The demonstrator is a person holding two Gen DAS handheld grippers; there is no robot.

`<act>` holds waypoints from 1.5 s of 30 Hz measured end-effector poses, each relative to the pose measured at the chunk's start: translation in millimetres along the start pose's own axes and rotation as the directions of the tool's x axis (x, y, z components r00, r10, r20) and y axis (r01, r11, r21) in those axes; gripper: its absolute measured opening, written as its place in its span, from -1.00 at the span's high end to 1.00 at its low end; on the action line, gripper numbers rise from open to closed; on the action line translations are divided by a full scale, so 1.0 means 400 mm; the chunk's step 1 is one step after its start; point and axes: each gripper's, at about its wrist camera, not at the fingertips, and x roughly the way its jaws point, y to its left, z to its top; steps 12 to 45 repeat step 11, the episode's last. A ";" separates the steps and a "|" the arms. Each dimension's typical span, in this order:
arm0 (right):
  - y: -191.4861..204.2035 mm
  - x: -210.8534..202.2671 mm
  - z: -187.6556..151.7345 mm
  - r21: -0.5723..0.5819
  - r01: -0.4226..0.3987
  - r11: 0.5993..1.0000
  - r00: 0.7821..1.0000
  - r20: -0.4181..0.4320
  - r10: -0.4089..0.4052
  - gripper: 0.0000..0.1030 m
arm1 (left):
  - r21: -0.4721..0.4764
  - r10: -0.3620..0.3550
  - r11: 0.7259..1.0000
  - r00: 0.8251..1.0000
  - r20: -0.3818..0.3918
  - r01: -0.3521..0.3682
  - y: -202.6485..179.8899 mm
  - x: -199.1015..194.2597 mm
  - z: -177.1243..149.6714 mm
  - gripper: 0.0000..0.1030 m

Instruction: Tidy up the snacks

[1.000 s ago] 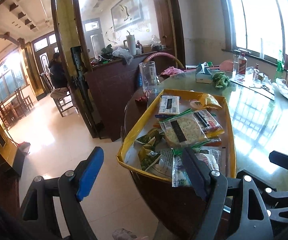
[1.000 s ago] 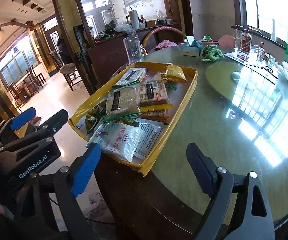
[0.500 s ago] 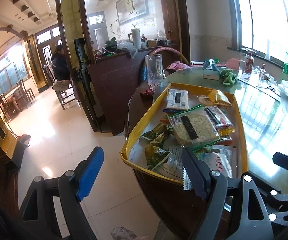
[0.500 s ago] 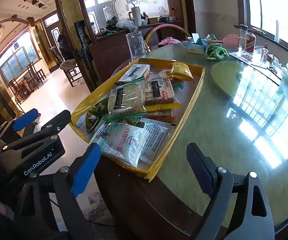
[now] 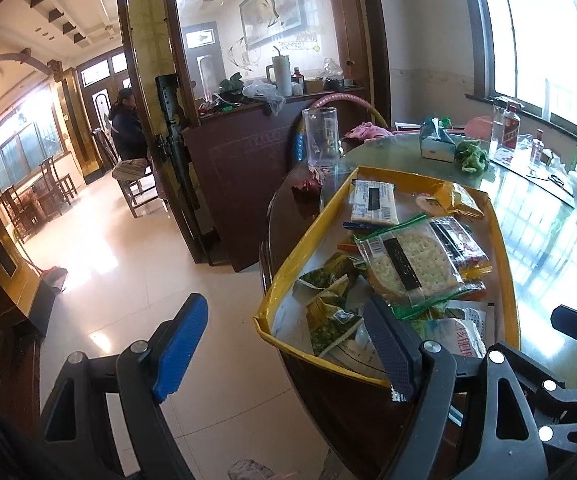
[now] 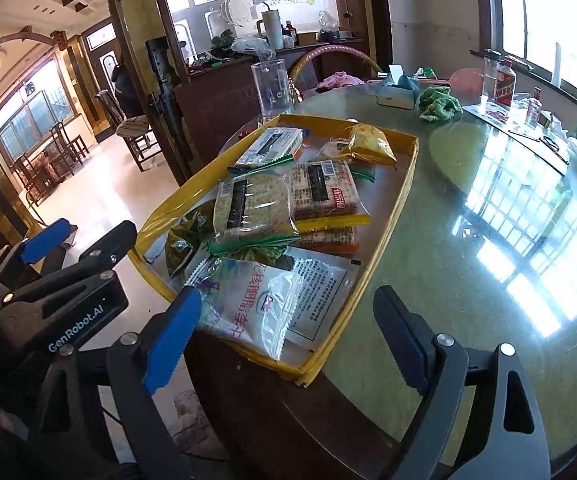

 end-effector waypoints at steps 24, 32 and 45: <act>-0.010 0.021 0.012 0.004 0.000 1.000 1.000 -0.008 0.000 -0.71 | -0.016 -0.011 1.000 1.000 -0.015 0.011 -0.004 0.030 0.003 -0.56; -0.010 0.021 0.012 0.004 0.000 1.000 1.000 -0.008 0.000 -0.71 | -0.016 -0.011 1.000 1.000 -0.015 0.011 -0.004 0.030 0.003 -0.56; -0.010 0.021 0.012 0.004 0.000 1.000 1.000 -0.008 0.000 -0.71 | -0.016 -0.011 1.000 1.000 -0.015 0.011 -0.004 0.030 0.003 -0.56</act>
